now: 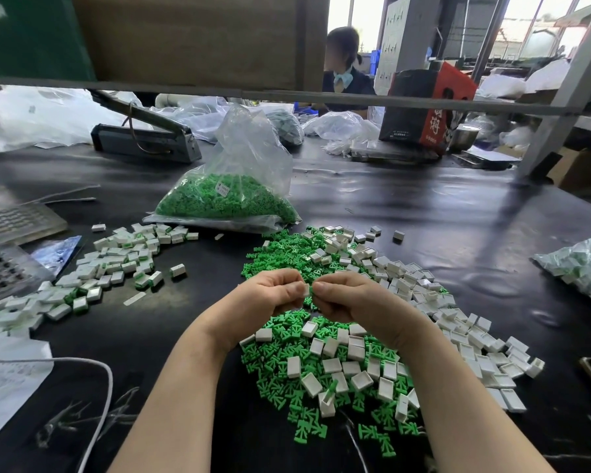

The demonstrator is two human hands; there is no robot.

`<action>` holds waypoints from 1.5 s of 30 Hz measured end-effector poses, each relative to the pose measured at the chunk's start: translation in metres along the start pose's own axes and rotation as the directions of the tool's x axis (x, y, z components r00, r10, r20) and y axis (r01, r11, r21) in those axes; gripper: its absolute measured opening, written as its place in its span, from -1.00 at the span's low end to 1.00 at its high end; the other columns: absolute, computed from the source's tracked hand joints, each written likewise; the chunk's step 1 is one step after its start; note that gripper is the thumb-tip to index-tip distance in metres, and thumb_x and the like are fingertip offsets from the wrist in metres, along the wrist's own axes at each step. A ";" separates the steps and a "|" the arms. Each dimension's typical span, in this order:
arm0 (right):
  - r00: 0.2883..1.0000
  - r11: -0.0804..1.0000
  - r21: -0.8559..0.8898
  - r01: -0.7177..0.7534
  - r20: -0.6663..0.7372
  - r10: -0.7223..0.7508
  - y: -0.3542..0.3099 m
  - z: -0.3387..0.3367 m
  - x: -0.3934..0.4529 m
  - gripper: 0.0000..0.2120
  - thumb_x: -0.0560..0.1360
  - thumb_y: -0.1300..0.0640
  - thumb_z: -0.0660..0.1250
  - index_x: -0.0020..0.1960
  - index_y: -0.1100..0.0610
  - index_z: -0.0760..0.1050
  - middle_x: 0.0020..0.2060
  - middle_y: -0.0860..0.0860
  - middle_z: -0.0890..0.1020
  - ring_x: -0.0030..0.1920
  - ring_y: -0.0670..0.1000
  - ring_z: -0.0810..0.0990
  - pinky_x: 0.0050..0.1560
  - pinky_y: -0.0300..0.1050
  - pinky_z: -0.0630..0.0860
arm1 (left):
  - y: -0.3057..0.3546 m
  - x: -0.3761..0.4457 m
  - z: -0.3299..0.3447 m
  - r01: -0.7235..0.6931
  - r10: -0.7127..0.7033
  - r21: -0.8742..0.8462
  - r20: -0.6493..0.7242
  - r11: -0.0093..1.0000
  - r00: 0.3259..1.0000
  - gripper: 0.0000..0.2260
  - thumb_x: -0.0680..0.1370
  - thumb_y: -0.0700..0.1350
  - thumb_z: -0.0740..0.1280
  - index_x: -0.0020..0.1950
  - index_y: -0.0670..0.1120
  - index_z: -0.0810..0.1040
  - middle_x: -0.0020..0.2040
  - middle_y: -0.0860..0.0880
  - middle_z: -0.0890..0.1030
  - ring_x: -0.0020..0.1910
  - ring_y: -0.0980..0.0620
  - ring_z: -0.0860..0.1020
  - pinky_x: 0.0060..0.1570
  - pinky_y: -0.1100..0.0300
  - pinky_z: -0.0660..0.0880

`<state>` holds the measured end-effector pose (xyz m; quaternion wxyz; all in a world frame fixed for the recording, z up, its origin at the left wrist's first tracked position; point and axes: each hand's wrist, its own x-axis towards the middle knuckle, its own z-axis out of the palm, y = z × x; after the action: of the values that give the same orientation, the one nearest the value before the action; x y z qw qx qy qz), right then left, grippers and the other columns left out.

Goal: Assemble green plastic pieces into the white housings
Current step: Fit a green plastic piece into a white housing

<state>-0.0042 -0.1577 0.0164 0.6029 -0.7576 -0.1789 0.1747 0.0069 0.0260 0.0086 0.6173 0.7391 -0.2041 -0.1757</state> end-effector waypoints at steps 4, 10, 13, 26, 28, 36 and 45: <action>1.000 0.999 -0.051 -0.010 -0.016 0.009 0.003 0.001 0.001 -0.67 0.65 0.24 0.16 -0.30 0.14 0.37 -0.45 -0.04 0.33 -0.46 -0.15 0.26 -0.39 -0.33 0.22 | 0.000 0.000 0.001 0.000 0.001 0.062 -0.016 0.998 1.000 -0.87 0.63 -0.18 0.24 -0.09 -0.16 0.49 -0.14 -0.12 0.45 -0.05 0.00 0.46 0.25 -0.04 0.44; 0.998 0.987 -0.163 0.006 -0.062 -0.016 0.005 0.005 0.005 -0.71 0.66 0.18 0.15 -0.24 0.15 0.38 -0.42 -0.08 0.37 -0.43 -0.16 0.31 -0.34 -0.32 0.29 | 0.000 0.001 -0.002 -0.033 0.048 0.160 -0.090 0.987 0.995 -0.83 0.63 -0.18 0.26 -0.15 -0.13 0.52 -0.23 -0.04 0.52 -0.14 0.06 0.52 0.15 -0.13 0.47; 0.999 0.972 -0.234 -0.011 -0.041 0.002 0.007 0.003 0.004 -0.71 0.66 0.15 0.16 -0.22 0.14 0.42 -0.38 -0.03 0.37 -0.37 -0.09 0.31 -0.29 -0.22 0.29 | -0.002 0.002 -0.003 -0.037 0.057 0.235 -0.081 0.971 0.995 -0.82 0.63 -0.15 0.27 -0.18 -0.09 0.53 -0.29 0.07 0.52 -0.22 0.13 0.47 -0.02 0.02 0.44; 0.998 0.992 -0.112 0.062 -0.016 -0.065 0.014 -0.002 0.004 -0.65 0.63 -0.03 0.20 -0.26 0.11 0.49 -0.43 -0.03 0.38 -0.41 -0.10 0.30 -0.36 -0.35 0.31 | 0.000 -0.001 -0.005 -0.049 0.073 0.132 -0.180 0.990 0.981 -0.92 0.57 -0.21 0.34 -0.01 -0.17 0.63 -0.26 -0.06 0.68 -0.29 0.12 0.59 -0.20 0.23 0.50; 0.999 0.999 0.001 0.047 -0.002 -0.047 0.016 -0.003 0.003 -0.62 0.58 -0.14 0.22 -0.25 0.10 0.51 -0.42 0.02 0.37 -0.40 -0.06 0.29 -0.36 -0.36 0.33 | 0.001 -0.002 -0.006 -0.083 0.099 0.087 -0.191 0.993 0.977 -0.93 0.56 -0.24 0.35 -0.03 -0.17 0.63 -0.27 -0.05 0.68 -0.30 0.12 0.60 -0.23 0.29 0.50; 0.992 0.859 0.512 -0.002 0.111 -0.063 0.026 0.007 0.013 -0.55 0.49 -0.21 0.25 0.04 0.17 0.59 -0.25 0.09 0.57 -0.20 0.01 0.45 -0.09 -0.11 0.29 | 0.003 0.003 -0.001 -0.137 0.136 0.016 -0.258 0.990 0.956 -0.94 0.54 -0.19 0.37 -0.05 -0.13 0.64 -0.22 -0.01 0.65 -0.19 0.14 0.58 -0.09 0.31 0.52; 0.991 0.754 0.653 0.073 0.040 -0.130 0.022 0.018 0.016 -0.59 0.48 -0.12 0.26 0.04 0.24 0.46 -0.34 0.09 0.48 -0.25 0.03 0.40 -0.12 -0.13 0.29 | 0.004 0.004 0.002 -0.167 0.150 -0.053 -0.243 0.984 0.958 -0.94 0.53 -0.19 0.35 -0.06 -0.12 0.63 -0.21 -0.01 0.67 -0.17 0.10 0.62 -0.04 0.27 0.56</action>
<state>0.0027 -0.1390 -0.0102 0.8287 -0.4829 -0.1728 0.2240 0.0092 0.0217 0.0127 0.6761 0.7131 -0.1806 -0.0430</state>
